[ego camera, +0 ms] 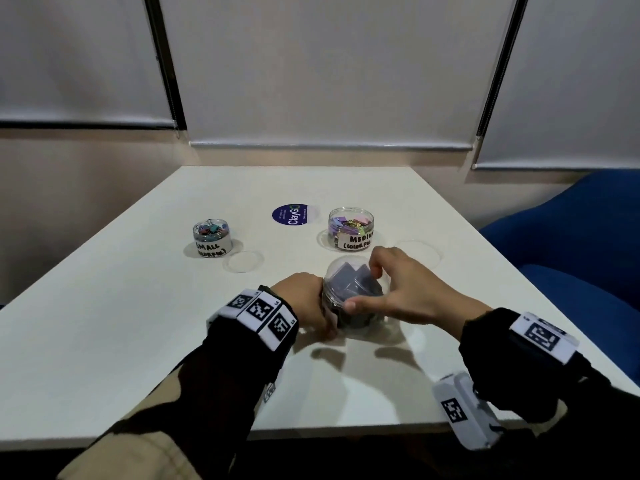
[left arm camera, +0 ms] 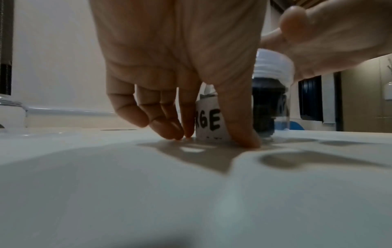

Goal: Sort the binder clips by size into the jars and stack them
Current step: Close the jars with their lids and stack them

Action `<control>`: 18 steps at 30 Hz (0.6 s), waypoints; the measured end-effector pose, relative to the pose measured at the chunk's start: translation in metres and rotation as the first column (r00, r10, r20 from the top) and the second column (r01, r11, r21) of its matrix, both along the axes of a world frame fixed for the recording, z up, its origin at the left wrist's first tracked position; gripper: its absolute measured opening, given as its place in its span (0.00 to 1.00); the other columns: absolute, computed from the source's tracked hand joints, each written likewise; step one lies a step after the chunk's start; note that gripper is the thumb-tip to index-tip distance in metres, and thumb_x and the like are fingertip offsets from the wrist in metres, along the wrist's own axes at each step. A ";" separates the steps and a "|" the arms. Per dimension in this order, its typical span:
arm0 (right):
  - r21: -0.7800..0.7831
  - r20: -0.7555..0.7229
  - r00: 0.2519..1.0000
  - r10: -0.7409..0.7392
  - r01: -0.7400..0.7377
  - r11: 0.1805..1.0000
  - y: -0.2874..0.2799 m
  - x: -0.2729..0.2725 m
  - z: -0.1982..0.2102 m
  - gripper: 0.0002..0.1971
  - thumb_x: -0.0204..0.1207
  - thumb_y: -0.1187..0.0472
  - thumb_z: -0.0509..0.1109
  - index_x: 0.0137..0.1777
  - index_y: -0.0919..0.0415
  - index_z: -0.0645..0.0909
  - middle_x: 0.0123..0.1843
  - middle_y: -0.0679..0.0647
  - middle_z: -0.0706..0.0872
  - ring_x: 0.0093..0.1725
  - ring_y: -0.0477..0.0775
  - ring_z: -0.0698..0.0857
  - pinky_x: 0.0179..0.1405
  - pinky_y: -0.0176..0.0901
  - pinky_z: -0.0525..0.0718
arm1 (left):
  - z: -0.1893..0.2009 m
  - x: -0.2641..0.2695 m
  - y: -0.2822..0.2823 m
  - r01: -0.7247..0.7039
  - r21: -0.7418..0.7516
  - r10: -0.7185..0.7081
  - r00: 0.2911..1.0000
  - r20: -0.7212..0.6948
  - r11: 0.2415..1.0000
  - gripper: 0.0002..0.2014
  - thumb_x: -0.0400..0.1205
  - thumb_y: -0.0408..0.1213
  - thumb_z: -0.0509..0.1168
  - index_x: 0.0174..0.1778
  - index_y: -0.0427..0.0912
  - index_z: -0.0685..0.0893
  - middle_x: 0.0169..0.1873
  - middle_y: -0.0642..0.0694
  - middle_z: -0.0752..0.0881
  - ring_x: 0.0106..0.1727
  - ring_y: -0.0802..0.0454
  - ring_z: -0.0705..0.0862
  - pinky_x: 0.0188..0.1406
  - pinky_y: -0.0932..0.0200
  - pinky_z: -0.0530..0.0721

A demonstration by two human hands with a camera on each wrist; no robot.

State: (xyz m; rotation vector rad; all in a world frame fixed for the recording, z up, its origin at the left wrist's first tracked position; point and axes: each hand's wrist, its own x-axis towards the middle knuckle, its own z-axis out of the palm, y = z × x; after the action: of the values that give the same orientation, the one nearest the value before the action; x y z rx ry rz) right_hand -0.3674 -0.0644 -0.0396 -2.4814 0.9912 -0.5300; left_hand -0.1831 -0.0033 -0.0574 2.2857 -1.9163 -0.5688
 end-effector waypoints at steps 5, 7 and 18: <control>0.026 -0.161 0.978 0.132 -0.130 0.991 -0.002 0.020 -0.001 0.51 0.58 0.33 0.79 0.79 0.34 0.55 0.84 0.52 0.52 0.81 0.56 0.61 0.74 0.46 0.67 | 0.000 -0.002 0.002 0.021 -0.036 -0.018 0.997 0.069 0.999 0.23 0.62 0.51 0.81 0.50 0.48 0.87 0.42 0.49 0.90 0.43 0.50 0.88 0.45 0.55 0.87; -0.025 -0.285 0.952 0.111 -0.123 0.992 -0.005 0.029 -0.004 0.49 0.59 0.34 0.78 0.78 0.30 0.56 0.80 0.55 0.58 0.77 0.63 0.63 0.73 0.53 0.71 | -0.001 -0.002 0.002 0.030 -0.038 -0.027 0.996 0.088 0.999 0.23 0.63 0.51 0.80 0.51 0.48 0.86 0.44 0.48 0.90 0.45 0.49 0.88 0.46 0.53 0.87; 0.071 0.121 0.993 -0.016 0.007 0.997 0.004 0.007 0.020 0.40 0.52 0.46 0.78 0.66 0.28 0.66 0.58 0.48 0.69 0.57 0.49 0.78 0.42 0.31 0.82 | 0.026 0.005 0.028 -0.167 -0.325 0.073 0.957 -0.282 0.931 0.20 0.84 0.32 0.56 0.72 0.47 0.78 0.60 0.46 0.85 0.58 0.49 0.84 0.56 0.58 0.78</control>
State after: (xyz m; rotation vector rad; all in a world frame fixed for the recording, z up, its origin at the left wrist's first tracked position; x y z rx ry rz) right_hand -0.3604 -0.0599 -0.0196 -2.3530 0.9600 -0.6313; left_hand -0.1784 0.0250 -0.0310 1.9758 -1.5906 -0.4523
